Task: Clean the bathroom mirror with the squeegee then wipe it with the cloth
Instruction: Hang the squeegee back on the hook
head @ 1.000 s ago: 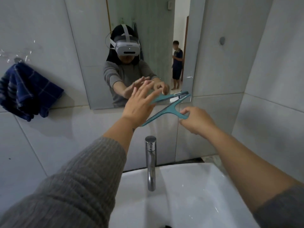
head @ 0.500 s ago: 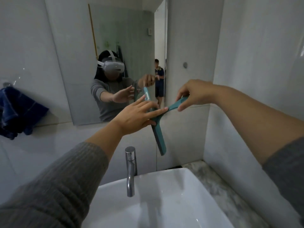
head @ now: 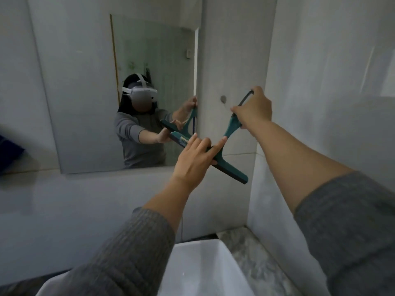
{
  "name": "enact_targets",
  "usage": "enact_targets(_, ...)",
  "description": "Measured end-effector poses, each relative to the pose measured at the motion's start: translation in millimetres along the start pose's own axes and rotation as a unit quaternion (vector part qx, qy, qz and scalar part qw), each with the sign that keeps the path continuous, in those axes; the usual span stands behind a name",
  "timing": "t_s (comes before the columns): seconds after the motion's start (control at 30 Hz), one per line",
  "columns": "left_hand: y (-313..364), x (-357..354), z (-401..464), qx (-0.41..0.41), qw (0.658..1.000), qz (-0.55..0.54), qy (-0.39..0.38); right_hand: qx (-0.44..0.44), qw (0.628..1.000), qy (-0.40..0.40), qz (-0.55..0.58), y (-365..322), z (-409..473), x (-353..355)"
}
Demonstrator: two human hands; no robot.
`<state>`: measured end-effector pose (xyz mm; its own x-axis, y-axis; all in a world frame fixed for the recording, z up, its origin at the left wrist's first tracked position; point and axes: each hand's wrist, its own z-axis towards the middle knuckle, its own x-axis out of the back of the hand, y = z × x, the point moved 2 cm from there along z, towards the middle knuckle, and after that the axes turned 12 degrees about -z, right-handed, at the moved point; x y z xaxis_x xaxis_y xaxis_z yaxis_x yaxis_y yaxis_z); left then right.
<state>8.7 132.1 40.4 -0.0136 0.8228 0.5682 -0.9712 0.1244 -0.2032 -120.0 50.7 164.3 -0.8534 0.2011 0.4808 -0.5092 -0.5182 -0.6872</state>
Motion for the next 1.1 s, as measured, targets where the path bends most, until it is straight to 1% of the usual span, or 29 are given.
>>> enact_targets(0.1,5,-32,6,0.068,0.998,-0.010,0.014,-0.004,1.000,-0.015,0.019,7,25,-23)
enact_targets(0.17,7,-55,6,0.111,0.994,-0.020,0.007,0.032,0.999,-0.017,0.012,13,41,-40)
enact_targets(0.27,9,-86,12,0.169,0.984,-0.046,-0.029,0.083,0.996,-0.012,-0.006,24,64,-65)
enact_targets(0.33,8,-102,21,0.201,0.976,-0.070,-0.052,0.104,0.994,-0.015,-0.006,31,77,-78)
enact_targets(0.43,2,-120,34,0.231,0.968,-0.082,-0.054,0.120,0.992,-0.025,0.013,38,99,-88)
enact_targets(0.53,-9,-133,42,0.240,0.966,-0.084,-0.041,0.134,0.990,-0.030,0.029,40,113,-96)
enact_targets(0.67,-18,-146,43,0.248,0.962,-0.087,-0.072,0.144,0.989,-0.030,0.034,49,119,-111)
enact_targets(0.83,-21,-151,39,0.257,0.957,-0.105,-0.081,0.157,0.987,-0.022,-0.023,56,118,-117)
enact_targets(0.97,-21,-136,40,0.264,0.952,-0.134,-0.071,0.148,0.986,-0.041,-0.063,55,110,-113)
enact_targets(1.03,-27,-118,38,0.252,0.957,-0.132,-0.051,0.142,0.987,-0.012,-0.076,51,101,-110)
enact_targets(1.1,-38,-94,34,0.247,0.962,-0.113,-0.039,0.161,0.983,0.018,-0.083,40,89,-109)
